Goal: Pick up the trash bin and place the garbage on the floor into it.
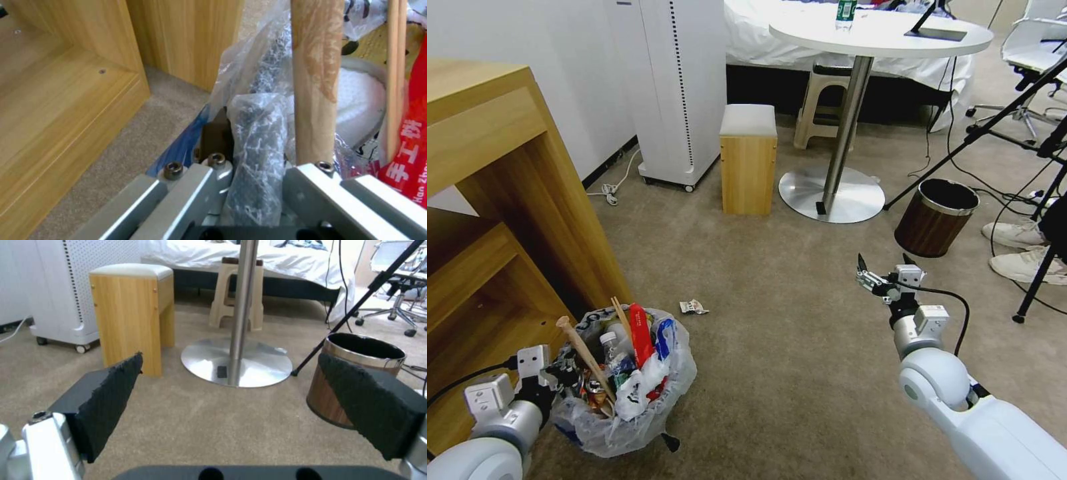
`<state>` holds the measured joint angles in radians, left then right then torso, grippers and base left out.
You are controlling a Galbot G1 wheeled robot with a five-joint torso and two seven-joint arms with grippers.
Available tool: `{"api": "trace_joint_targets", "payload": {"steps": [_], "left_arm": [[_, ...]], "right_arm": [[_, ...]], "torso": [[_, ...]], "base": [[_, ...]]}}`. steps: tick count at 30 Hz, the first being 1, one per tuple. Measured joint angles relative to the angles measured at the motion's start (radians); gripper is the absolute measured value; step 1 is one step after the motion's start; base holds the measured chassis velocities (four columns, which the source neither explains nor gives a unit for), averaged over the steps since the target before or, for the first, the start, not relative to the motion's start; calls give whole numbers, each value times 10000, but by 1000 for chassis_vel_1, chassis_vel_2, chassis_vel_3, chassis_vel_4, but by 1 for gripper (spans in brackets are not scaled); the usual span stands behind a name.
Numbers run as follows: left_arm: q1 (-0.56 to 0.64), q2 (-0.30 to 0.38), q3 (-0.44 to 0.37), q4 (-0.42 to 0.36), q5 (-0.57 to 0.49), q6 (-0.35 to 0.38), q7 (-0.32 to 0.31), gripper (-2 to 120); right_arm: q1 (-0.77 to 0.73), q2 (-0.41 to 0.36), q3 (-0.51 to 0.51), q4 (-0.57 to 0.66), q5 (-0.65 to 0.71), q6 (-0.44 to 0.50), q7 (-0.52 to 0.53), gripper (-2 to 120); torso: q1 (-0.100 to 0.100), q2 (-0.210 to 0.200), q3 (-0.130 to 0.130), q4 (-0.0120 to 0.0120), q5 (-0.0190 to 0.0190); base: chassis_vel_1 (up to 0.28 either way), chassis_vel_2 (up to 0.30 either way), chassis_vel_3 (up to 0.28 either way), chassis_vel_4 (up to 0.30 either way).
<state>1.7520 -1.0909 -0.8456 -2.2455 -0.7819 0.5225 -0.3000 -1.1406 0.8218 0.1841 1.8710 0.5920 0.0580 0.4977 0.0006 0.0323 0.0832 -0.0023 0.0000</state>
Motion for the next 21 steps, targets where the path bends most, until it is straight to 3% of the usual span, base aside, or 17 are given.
{"api": "trace_joint_targets", "payload": {"steps": [21], "left_arm": [[33,-79,15,-60,-157,-10,-93,1]], "right_arm": [[-181,-14,96,-14,-201,155,-42,100]], "torso": [[0,0,0,-1,0]], "base": [[-2,6,6,0]]}}
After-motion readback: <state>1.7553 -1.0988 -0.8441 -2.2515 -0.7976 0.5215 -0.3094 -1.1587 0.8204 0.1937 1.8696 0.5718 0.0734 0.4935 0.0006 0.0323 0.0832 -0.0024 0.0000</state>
